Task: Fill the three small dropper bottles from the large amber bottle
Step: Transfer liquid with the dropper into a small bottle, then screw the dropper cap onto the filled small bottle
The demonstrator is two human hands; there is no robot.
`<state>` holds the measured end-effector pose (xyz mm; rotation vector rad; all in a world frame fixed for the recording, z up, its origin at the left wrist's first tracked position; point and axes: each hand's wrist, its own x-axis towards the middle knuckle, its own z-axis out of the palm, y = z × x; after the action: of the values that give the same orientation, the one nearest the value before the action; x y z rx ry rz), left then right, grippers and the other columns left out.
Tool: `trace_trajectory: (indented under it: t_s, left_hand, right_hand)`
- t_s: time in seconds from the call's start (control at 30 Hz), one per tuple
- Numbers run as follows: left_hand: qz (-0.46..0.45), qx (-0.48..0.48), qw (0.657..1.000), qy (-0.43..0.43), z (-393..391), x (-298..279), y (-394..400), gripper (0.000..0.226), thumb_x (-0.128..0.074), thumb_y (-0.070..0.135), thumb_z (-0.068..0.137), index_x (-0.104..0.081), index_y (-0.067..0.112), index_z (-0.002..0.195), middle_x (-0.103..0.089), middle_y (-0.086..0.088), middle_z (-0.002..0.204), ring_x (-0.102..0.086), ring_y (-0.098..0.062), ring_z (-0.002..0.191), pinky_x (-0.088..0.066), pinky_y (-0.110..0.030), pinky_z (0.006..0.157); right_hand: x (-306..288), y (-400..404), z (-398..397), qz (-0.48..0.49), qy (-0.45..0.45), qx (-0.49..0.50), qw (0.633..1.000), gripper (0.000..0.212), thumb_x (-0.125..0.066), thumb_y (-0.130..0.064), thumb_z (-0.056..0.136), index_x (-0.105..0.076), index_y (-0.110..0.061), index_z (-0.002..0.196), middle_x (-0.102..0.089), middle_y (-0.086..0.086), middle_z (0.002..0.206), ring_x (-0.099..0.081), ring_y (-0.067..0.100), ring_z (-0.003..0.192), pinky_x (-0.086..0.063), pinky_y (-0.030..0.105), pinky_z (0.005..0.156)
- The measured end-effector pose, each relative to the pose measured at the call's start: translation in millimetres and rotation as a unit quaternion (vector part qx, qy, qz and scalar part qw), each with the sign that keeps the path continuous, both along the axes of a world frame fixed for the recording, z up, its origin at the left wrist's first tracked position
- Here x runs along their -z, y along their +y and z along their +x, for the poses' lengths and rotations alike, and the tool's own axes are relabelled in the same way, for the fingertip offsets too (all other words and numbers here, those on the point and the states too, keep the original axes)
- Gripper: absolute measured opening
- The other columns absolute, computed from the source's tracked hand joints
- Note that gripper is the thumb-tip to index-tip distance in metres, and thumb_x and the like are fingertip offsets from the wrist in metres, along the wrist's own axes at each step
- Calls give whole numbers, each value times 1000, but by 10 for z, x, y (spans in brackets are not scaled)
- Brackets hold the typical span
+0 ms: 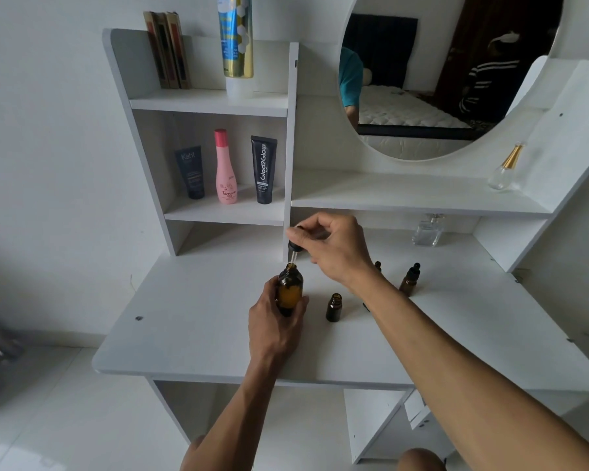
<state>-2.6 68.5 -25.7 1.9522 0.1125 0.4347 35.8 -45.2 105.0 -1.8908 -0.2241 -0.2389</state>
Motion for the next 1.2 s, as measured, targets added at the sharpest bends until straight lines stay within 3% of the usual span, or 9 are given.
trace_trajectory:
  t_s: [0.2,0.43,0.7,0.83,0.9,1.03,1.1,1.2]
  left_hand:
    - [3,9,1000,-5,-2,1,8,47,-76,35,84,-57,24,125,-68,10,101,-64,-10,82,-42,-2,66]
    - [9,8,1000,-9,-8,-6,7,53,-76,34,84,-56,21,131,-70,4,113,-63,-9,91,-40,3,71]
    - [16,7,1000,-3,-14,-19,-5,53,-76,34,86,-55,19,132,-69,5,110,-60,-7,84,-39,4,68]
    - [20,4,1000,4,-13,-16,5,50,-75,35,85,-55,21,129,-69,7,104,-62,-8,81,-40,1,65]
    - [19,3,1000,7,-13,-25,8,48,-76,35,84,-56,24,126,-66,12,97,-61,-6,79,-40,-1,64]
    - [19,-3,1000,15,-27,-41,15,46,-78,34,81,-58,26,123,-65,13,93,-60,-7,79,-38,-1,64]
    - [17,-2,1000,12,-39,-38,10,52,-79,35,79,-56,28,126,-67,11,100,-64,-10,85,-39,-4,68]
    - [16,-12,1000,13,-78,-37,3,71,-83,36,75,-47,25,135,-64,8,121,-63,-16,99,-44,-22,84]
  right_hand:
    - [231,-18,49,-88,-5,-25,996,17,-84,-28,81,-77,-12,84,-77,-3,79,-73,13,77,-58,23,74]
    - [320,-45,52,-128,-2,-26,991,16,-85,-30,80,-78,-16,84,-76,-6,80,-66,0,68,-53,14,68]
    - [326,-37,33,-145,4,-24,989,15,-84,-31,80,-77,-19,87,-75,-7,82,-66,3,72,-57,25,74]
    - [307,-52,-6,-136,12,-32,990,31,-84,-38,79,-76,-21,103,-73,-10,90,-65,-3,76,-51,13,74]
    - [282,-118,-18,-110,11,-6,994,34,-81,-43,81,-75,-23,108,-74,-10,93,-68,-2,80,-50,9,74]
    - [305,-482,-55,-69,-5,118,991,17,-75,-33,87,-77,-22,100,-73,-9,87,-70,3,76,-52,15,72]
    - [390,-699,-118,-86,2,159,984,15,-75,-27,87,-76,-19,100,-73,-7,89,-68,4,74,-51,16,71]
    - [604,-929,-219,-120,20,176,977,17,-76,-18,86,-76,-12,101,-75,1,91,-66,7,70,-48,10,70]
